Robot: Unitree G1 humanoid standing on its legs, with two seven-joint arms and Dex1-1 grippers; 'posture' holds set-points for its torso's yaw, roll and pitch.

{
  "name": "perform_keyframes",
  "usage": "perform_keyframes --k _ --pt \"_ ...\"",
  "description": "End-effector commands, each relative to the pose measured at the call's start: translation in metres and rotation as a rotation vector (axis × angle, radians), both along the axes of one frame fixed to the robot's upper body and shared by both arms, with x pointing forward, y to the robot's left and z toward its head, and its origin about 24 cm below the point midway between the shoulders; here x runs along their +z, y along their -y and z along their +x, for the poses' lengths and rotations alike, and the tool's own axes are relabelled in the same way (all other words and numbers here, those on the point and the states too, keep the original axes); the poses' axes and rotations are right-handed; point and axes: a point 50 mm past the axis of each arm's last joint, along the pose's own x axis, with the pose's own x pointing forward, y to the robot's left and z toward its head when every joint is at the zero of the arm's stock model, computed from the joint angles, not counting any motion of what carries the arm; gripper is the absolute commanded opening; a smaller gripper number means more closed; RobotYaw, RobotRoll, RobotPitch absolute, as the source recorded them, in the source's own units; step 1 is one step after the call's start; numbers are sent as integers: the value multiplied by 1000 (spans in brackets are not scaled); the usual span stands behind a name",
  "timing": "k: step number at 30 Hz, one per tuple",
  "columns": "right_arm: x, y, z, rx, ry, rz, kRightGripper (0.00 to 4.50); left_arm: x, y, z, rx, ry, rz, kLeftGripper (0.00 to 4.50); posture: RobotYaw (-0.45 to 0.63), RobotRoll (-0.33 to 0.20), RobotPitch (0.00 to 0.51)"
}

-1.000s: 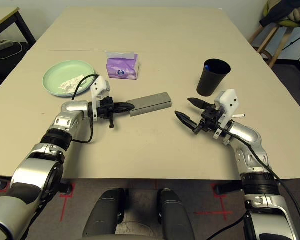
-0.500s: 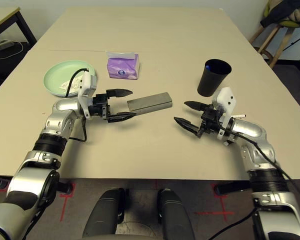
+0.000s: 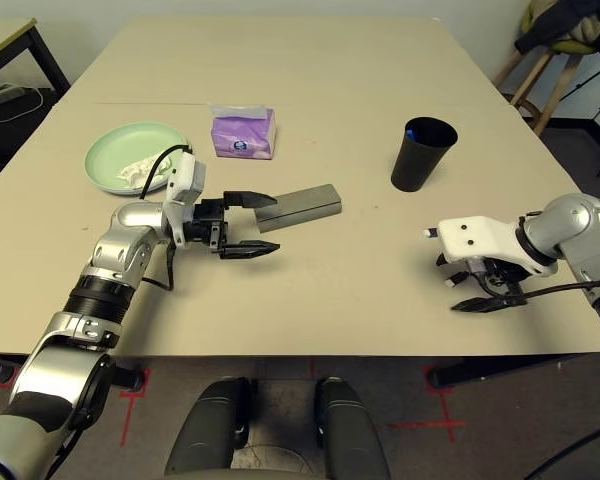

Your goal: Organize and tidy the items on the table.

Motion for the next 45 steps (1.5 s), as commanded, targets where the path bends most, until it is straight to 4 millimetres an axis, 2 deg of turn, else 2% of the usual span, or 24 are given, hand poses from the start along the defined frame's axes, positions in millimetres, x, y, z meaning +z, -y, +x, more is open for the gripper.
perform_keyframes --k 1,7,12,25,38,42,45 --pt "1 3 4 61 16 -55 4500 -1 0 -4 -7 23 23 4474 109 0 111" --pt "7 2 10 175 38 -94 4500 -1 0 -6 9 26 20 4474 124 0 120" --pt "10 1 9 280 -16 -126 4500 -1 0 -6 18 29 17 4474 131 0 119" --pt "8 -4 13 416 2 -199 4500 1 1 -8 34 31 10 4474 145 0 119" --pt "6 -8 16 458 -1 -240 4500 1 3 -7 43 32 3 4474 151 0 118" --pt "2 -9 15 461 -18 -231 3533 1 2 -7 43 34 4 4500 151 0 118" --pt "0 -10 15 459 -24 -224 2288 2 3 -7 37 31 2 4500 149 0 118"
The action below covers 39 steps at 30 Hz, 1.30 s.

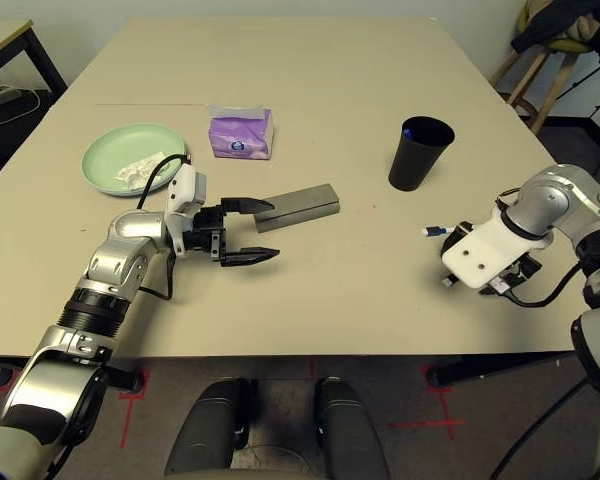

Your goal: Organize and tidy the items on the table.

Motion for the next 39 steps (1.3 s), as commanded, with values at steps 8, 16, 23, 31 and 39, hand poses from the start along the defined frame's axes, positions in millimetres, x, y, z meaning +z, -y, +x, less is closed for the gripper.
perform_keyframes --k 8,16,23,31,39 --pt "-10 -3 -2 -3 -55 2 409 1 2 -3 -27 -8 2 4500 151 0 118" --pt "14 -10 12 -134 -32 119 409 1 0 -3 -24 -14 8 4500 141 0 115" --pt "67 -51 21 -365 -142 659 409 1 -1 -2 -23 -14 16 4500 137 0 106" --pt "82 -74 27 -432 -125 1159 409 3 -1 0 -5 -8 5 4500 132 0 103" --pt "75 -86 39 -641 81 1673 409 10 -1 9 74 10 -21 4500 124 0 103"
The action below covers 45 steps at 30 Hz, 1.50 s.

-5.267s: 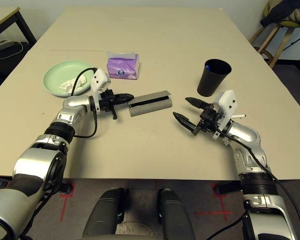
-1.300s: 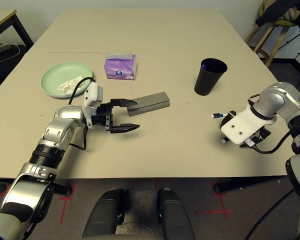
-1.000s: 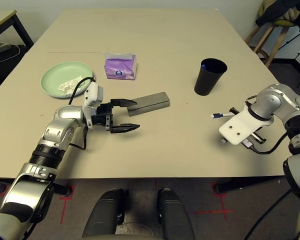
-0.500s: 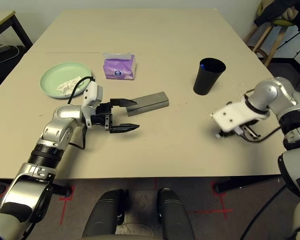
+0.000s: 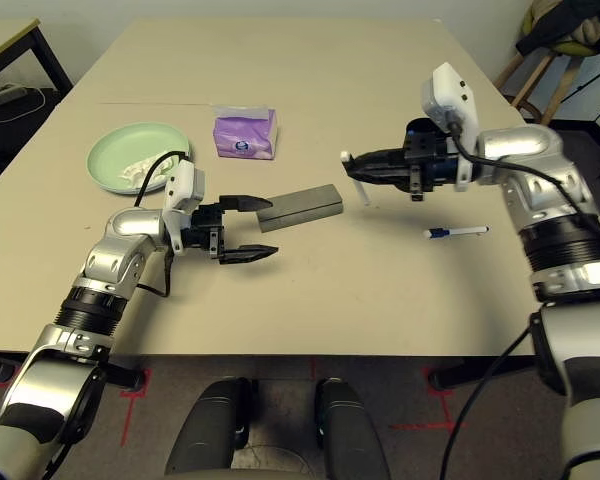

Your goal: Organize and tidy the items on the table.

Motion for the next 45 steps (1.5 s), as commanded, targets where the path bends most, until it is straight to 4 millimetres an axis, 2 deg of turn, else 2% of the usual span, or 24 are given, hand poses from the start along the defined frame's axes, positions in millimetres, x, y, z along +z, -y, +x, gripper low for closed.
perform_keyframes --k 1,8,18,22,29,36,45 --pt "10 1 2 -151 59 178 409 0 -2 6 52 -1 -6 4500 122 0 102" --pt "35 8 11 -369 151 397 409 1 -4 11 86 -2 -10 4500 118 0 97" --pt "56 17 22 -599 215 417 409 12 -4 19 111 23 -31 4500 120 0 86" --pt "59 29 28 -765 197 444 409 13 -5 21 115 25 -35 4500 120 0 83" --pt "49 43 32 -1030 117 479 409 11 -5 20 123 18 -51 4500 119 0 85" --pt "44 43 33 -1100 106 444 409 12 -5 21 138 23 -79 4500 120 0 86" --pt "26 37 34 -1102 40 388 409 12 -6 20 142 18 -82 4500 122 0 91"
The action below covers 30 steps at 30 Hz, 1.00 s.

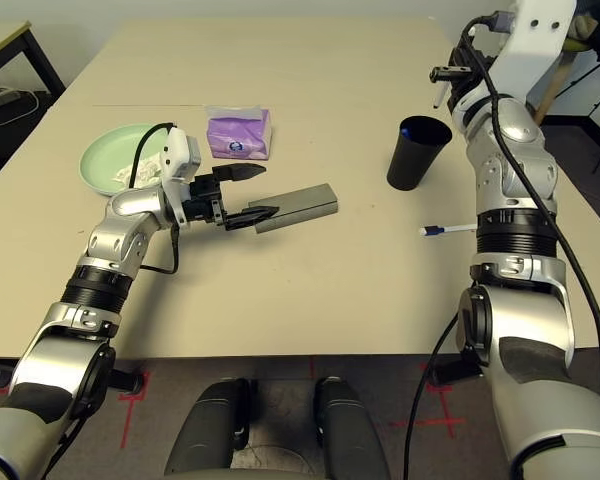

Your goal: Organize and tidy the items on the table.

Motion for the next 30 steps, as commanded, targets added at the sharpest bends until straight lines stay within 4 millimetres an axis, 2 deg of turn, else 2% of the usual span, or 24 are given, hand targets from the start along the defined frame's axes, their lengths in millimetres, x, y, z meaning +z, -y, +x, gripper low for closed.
perform_keyframes --k 1,19,30 --pt "-6 -2 -1 1 -19 -15 409 -4 -3 -1 13 -17 -13 4500 123 0 91" --pt "-14 -2 -2 -21 -73 4 409 -5 -4 -2 8 -15 11 4500 125 0 91" --pt "-13 -1 -3 -27 -79 4 4472 -5 -5 -2 9 -18 13 4500 126 0 93"
